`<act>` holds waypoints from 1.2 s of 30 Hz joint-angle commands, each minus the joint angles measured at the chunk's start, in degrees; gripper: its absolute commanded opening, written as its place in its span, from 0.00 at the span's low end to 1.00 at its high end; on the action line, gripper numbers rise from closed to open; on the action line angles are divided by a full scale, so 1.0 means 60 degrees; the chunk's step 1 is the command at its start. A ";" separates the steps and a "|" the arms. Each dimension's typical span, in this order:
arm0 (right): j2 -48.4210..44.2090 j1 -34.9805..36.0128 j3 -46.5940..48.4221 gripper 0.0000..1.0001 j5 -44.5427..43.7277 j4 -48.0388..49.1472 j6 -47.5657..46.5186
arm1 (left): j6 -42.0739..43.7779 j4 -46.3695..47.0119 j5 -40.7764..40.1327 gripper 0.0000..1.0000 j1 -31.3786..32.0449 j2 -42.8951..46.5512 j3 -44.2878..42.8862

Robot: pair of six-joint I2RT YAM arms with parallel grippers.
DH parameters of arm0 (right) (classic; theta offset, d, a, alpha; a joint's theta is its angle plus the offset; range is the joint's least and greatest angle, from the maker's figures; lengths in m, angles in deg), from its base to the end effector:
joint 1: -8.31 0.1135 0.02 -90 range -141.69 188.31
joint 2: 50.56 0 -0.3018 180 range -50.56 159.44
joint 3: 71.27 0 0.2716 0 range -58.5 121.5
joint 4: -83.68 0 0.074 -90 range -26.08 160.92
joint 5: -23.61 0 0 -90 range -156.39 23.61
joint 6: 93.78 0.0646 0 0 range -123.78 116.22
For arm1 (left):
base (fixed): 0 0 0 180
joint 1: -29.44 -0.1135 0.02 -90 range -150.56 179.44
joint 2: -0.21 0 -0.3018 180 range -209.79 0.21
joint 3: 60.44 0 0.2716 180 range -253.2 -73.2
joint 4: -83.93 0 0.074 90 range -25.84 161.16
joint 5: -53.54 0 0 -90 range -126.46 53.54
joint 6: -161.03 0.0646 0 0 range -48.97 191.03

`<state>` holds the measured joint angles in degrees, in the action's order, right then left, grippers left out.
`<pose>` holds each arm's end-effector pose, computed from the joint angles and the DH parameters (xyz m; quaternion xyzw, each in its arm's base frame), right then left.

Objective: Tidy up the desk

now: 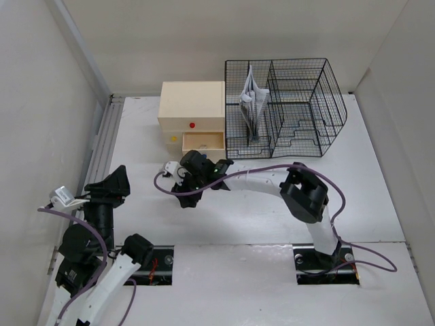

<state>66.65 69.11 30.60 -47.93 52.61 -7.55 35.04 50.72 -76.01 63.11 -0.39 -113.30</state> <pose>0.2325 0.4580 0.2121 -0.5399 0.7430 0.3058 0.2509 0.0240 0.0334 0.3719 -0.2865 0.5404 -0.2765 0.7412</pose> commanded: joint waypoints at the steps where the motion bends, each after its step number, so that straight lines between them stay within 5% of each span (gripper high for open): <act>1: 0.0152 0.0107 0.0691 0.53 0.1638 -0.0405 -0.2035 | 0.0007 0.0244 -0.0147 0.66 0.0028 0.0511 0.0003; 6: 0.0563 0.0107 0.0926 0.57 0.1919 -0.0728 -0.2725 | 0.0007 0.0244 -0.0147 0.66 0.0028 0.0510 0.0003; 18: 0.0796 0.0107 0.1057 0.63 -0.0072 -0.0348 -0.3092 | 0.0007 0.0244 -0.0059 0.66 0.0028 0.0510 0.0003; 36: 0.1807 -0.0289 0.1879 0.63 -0.0162 -0.0830 -0.3283 | 0.0007 0.0244 -0.0059 0.66 0.0028 0.0422 0.0003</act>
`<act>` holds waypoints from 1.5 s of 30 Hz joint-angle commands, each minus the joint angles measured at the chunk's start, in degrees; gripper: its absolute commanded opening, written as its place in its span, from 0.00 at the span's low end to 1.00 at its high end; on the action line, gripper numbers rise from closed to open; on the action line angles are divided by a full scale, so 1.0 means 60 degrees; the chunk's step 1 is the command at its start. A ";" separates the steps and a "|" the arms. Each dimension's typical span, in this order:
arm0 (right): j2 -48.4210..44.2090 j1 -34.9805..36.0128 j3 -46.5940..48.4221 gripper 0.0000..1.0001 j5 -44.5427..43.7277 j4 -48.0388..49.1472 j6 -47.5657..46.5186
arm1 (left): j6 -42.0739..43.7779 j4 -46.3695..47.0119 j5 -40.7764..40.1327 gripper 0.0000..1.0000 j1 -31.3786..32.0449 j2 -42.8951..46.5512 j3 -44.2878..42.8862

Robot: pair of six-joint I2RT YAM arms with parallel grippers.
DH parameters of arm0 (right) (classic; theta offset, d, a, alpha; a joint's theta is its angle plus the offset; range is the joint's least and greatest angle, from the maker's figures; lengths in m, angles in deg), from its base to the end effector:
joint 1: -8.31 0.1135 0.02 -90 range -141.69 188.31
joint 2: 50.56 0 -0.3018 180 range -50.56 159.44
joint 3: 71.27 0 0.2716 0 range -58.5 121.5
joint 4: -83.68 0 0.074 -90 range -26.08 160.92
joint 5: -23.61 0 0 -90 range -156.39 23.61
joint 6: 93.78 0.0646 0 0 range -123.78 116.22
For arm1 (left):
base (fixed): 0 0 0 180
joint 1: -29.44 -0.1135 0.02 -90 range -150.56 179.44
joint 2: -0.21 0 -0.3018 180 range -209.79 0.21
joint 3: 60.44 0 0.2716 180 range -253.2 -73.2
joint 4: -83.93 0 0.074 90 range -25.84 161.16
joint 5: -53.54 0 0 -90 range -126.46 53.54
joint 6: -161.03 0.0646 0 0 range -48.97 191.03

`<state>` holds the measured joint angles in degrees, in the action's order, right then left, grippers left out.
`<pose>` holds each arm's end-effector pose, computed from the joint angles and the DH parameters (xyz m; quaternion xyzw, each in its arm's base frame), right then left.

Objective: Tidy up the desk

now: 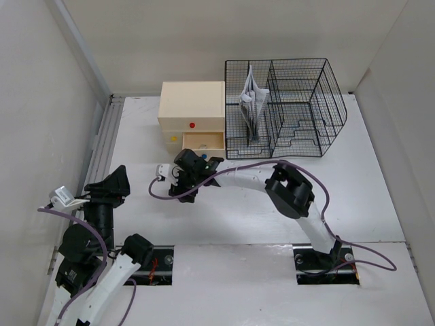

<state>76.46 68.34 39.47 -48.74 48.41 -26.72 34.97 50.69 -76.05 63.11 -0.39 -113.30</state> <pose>0.2561 0.4834 0.1722 -0.6559 0.6655 0.2408 0.2624 0.0241 0.0334 0.3718 -0.2871 0.5404 -0.2766 0.7410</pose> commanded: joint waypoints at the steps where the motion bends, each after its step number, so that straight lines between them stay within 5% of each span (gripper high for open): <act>1: 0.0172 -0.0277 0.0400 0.63 -0.0027 -0.0132 -0.0088 | 0.0018 0.0247 -0.0051 0.66 0.0028 0.0422 0.0003; 14: 0.0290 -0.0542 0.0341 0.62 0.0164 -0.0322 -0.0176 | 0.0018 0.0247 -0.0051 0.66 0.0028 0.0422 0.0003; 18: 0.0392 -0.0542 0.0341 0.48 0.0470 -0.0512 -0.0263 | 0.0018 0.0247 -0.0051 0.66 0.0028 0.0422 0.0003; 22: 0.0247 -0.0542 0.0341 0.20 0.0822 -0.0630 -0.0352 | 0.0018 0.0247 -0.0051 0.66 0.0028 0.0422 0.0003; 33: -0.2330 -0.0542 0.0971 0.13 0.3753 -0.1627 -0.1084 | 0.0018 0.0247 -0.0051 0.66 0.0028 0.0422 0.0003; 41: -0.3869 -0.0863 0.0430 0.13 -0.0051 -0.0250 -0.0631 | 0.0018 0.0247 -0.0051 0.66 0.0028 0.0422 0.0003; 45: -0.3973 -0.1142 -0.0024 0.13 -0.3340 0.0613 -0.0717 | 0.0018 0.0247 -0.0051 0.66 0.0028 0.0422 0.0003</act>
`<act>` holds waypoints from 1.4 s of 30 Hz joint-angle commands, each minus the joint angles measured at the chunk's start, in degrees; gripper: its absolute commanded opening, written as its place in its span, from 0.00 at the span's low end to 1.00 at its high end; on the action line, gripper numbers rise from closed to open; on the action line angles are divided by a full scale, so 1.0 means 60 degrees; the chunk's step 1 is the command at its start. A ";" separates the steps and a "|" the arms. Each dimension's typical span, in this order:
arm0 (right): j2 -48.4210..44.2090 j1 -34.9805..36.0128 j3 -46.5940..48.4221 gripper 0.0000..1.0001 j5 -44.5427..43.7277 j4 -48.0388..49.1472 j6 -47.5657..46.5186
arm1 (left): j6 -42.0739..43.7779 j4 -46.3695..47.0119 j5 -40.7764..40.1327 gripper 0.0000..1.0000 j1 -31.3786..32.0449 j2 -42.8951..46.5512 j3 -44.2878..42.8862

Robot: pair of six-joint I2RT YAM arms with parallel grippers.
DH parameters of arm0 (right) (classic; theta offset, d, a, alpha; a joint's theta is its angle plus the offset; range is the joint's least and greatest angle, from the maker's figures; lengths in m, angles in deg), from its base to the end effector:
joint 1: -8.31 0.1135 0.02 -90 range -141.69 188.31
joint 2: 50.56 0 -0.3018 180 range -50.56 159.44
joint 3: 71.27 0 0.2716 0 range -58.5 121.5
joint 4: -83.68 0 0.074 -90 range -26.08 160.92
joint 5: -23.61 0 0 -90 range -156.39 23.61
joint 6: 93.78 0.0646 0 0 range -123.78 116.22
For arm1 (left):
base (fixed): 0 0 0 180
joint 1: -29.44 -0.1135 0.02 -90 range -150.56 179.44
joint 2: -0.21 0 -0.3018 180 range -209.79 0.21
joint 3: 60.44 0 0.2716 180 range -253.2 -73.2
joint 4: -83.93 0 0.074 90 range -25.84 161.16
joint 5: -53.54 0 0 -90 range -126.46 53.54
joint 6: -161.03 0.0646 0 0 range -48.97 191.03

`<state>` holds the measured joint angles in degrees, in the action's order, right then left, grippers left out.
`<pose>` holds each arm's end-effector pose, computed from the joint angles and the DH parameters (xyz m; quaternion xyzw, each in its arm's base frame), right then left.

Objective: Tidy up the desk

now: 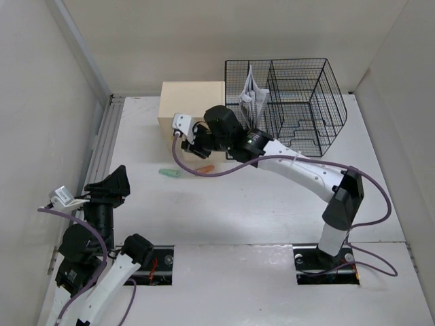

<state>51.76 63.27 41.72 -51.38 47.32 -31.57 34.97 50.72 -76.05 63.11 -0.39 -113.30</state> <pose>0.2586 0.3979 0.3995 -0.6070 0.5839 0.2314 0.4869 0.0240 0.0335 0.3718 -0.2871 0.5402 -0.2768 0.7411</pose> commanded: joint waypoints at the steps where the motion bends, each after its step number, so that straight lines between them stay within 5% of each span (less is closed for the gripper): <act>1: 0.0143 -0.0298 -0.0487 0.13 -0.3360 0.1102 0.0004 | 0.0018 0.0244 -0.0051 0.66 0.0028 0.0335 0.0003; 8: 0.0699 -0.0517 -0.0255 0.13 -0.5165 0.1164 -0.0202 | 0.0018 0.0244 -0.0051 0.66 0.0028 0.0335 0.0003; 13: 0.1152 -0.0708 0.0286 0.15 -0.4964 0.0609 0.0105 | 0.0018 0.0244 -0.0051 0.66 0.0028 0.0335 0.0003; 14: 0.1256 -0.0708 0.0390 0.20 -0.4860 0.0433 0.0192 | 0.0018 0.0244 -0.0051 0.66 0.0028 0.0335 0.0003; 15: 0.1257 -0.0708 0.0391 0.42 -0.4714 0.0214 0.0193 | 0.0018 0.0244 -0.0051 0.66 0.0028 0.0335 0.0003; 16: 0.1344 -0.0708 0.0492 0.49 -0.4713 0.0212 0.0193 | 0.0018 0.0244 -0.0051 0.66 0.0028 0.0335 0.0003; 20: 0.1141 -0.0708 0.0391 0.58 -0.4610 0.0329 0.0281 | 0.0018 0.0244 -0.0051 0.66 0.0028 0.0335 0.0003; 22: 0.1139 -0.0708 0.0391 0.54 -0.4610 0.0329 0.0281 | 0.0018 0.0244 -0.0051 0.66 0.0028 0.0335 0.0003; 28: 0.0949 -0.0941 0.0303 0.00 -0.3344 0.0242 0.0472 | 0.0018 0.0244 -0.0051 0.66 0.0028 0.0335 0.0003; 31: 0.0861 -0.1292 0.0404 0.00 -0.1453 -0.0168 0.0662 | 0.0018 0.0244 -0.0051 0.66 0.0028 0.0335 0.0003; 35: 0.0949 -0.2097 0.0493 0.00 0.3138 -0.0900 0.0561 | 0.0018 0.0244 -0.0051 0.66 0.0028 0.0335 0.0003; 42: 0.1856 -0.2187 0.1226 0.00 0.5496 -0.2528 -0.0656 | 0.0018 0.0244 -0.0051 0.66 0.0028 0.0248 0.0003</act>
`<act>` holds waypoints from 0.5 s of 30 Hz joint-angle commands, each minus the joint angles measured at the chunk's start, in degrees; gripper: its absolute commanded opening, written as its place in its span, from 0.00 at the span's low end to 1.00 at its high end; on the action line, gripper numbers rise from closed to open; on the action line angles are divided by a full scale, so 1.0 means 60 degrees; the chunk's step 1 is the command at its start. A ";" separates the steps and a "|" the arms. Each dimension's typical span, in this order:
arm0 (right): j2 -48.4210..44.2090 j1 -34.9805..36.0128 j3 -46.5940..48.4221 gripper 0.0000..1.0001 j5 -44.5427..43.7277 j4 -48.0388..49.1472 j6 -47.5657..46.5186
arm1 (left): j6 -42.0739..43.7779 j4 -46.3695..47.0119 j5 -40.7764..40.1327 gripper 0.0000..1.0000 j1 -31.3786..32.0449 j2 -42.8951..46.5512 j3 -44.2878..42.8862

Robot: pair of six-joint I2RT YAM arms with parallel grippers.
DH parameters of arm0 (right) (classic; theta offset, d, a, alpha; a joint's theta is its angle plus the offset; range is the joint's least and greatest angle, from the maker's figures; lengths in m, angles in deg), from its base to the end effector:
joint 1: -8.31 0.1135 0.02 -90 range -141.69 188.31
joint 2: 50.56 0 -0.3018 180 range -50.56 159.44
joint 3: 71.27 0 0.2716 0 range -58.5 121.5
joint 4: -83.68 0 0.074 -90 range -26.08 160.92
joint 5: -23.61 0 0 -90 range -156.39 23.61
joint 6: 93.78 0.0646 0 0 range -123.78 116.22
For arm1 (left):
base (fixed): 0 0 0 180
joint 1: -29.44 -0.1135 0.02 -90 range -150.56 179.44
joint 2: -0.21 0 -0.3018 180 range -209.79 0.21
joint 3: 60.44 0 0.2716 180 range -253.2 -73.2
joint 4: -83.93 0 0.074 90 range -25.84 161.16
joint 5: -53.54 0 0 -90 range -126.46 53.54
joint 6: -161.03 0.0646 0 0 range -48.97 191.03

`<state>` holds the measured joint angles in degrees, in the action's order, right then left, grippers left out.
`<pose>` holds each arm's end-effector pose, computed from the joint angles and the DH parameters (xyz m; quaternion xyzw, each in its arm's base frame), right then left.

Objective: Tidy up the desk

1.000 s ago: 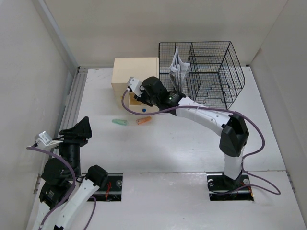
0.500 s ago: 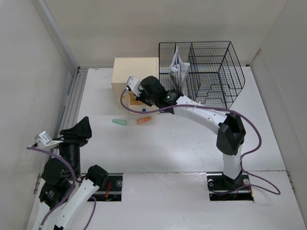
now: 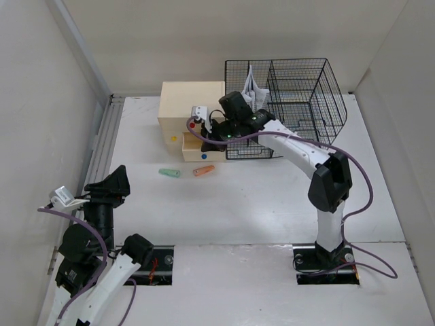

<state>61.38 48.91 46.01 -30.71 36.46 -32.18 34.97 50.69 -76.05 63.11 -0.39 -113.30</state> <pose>0.3531 0.3523 0.3343 -0.5953 0.6456 0.3194 0.3562 0.0241 0.0334 0.3718 -0.2871 0.5404 -0.2766 0.7410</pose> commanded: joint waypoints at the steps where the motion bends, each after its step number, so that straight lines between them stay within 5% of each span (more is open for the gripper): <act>1: 0.0254 0.0206 0.0512 0.00 0.2138 -0.0717 -0.0554 | 0.0018 0.0247 -0.0051 0.66 0.0028 0.0247 0.0003; 9: 0.0752 0.0294 0.0790 0.00 0.1087 -0.1114 -0.0585 | 0.0018 0.0247 -0.0051 0.66 0.0028 0.0247 0.0003; 15: 0.0080 0.1055 -0.0643 0.00 -0.4620 0.1998 0.0923 | 0.0018 0.0247 -0.0051 0.66 0.0028 0.0247 0.0003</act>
<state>65.51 51.91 44.70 -39.45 36.59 -30.69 34.97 50.69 -76.05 63.11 -0.39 -113.30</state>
